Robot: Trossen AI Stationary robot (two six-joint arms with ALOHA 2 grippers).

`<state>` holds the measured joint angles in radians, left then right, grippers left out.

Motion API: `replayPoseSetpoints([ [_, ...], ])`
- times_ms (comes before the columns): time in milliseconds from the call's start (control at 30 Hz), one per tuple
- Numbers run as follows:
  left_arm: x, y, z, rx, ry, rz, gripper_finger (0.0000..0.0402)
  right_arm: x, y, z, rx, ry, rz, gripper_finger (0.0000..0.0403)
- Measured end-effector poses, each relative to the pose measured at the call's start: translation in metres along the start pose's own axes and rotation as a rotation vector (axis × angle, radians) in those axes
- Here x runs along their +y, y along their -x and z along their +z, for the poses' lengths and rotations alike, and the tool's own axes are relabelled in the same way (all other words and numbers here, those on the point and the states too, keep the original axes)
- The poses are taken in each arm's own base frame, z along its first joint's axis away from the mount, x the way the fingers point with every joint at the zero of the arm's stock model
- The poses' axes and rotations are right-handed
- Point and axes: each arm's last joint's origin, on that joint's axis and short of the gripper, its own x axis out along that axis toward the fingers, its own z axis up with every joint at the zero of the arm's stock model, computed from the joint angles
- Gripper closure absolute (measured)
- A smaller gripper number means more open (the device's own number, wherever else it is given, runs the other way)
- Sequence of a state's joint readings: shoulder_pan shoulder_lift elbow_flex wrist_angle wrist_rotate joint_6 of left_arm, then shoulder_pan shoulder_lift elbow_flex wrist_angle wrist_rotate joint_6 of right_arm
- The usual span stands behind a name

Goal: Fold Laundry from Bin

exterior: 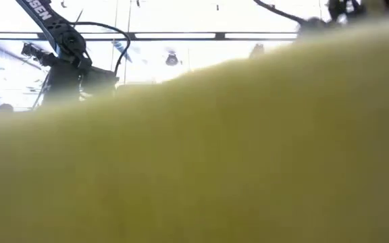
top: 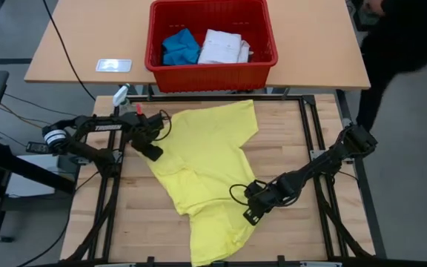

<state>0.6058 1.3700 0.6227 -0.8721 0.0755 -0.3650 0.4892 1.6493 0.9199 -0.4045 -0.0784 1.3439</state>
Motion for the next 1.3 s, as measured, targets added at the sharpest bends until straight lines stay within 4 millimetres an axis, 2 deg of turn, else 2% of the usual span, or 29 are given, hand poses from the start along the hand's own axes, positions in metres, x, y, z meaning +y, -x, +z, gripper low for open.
replayPoseSetpoints([
  [133,-0.007,0.000,-0.001,-0.013,0.016,-0.010,0.0260,-0.031,-0.014,-0.004,0.032,-0.001,-0.093,0.0317],
  [267,-0.013,-0.001,-0.004,-0.008,0.014,-0.018,0.0260,-0.059,-0.015,-0.004,0.107,-0.045,-0.167,0.0318],
  [367,-0.017,-0.001,-0.005,-0.009,0.003,-0.022,0.0260,-0.074,-0.001,-0.005,0.129,-0.051,-0.300,0.0322],
  [533,-0.019,0.000,-0.002,-0.043,0.019,-0.042,0.0260,-0.093,0.041,0.004,-0.005,-0.060,-0.492,0.0328],
  [600,-0.020,0.000,0.001,-0.070,0.025,-0.056,0.0260,-0.095,0.057,0.006,-0.023,-0.075,-0.463,0.0328],
  [700,-0.021,0.001,0.003,-0.084,0.030,-0.070,0.0260,-0.092,0.071,0.005,-0.059,-0.104,-0.360,0.0329],
  [833,-0.024,0.001,0.002,-0.086,0.029,-0.079,0.0260,-0.072,0.074,-0.002,-0.092,-0.123,-0.142,0.0336],
  [933,-0.027,0.000,0.002,-0.093,0.015,-0.084,0.0260,-0.056,0.065,-0.011,-0.094,-0.111,-0.044,0.0344],
  [1067,-0.032,0.000,0.002,-0.116,0.003,-0.104,0.0260,-0.044,0.036,-0.026,-0.042,-0.101,-0.045,0.0353],
  [1200,-0.035,0.000,0.002,-0.124,-0.010,-0.108,0.0260,-0.048,0.009,-0.047,0.149,-0.126,-0.163,0.0355],
  [1300,-0.035,0.000,0.002,-0.121,-0.010,-0.109,0.0260,-0.048,0.009,-0.064,0.316,-0.136,-0.225,0.0356],
])
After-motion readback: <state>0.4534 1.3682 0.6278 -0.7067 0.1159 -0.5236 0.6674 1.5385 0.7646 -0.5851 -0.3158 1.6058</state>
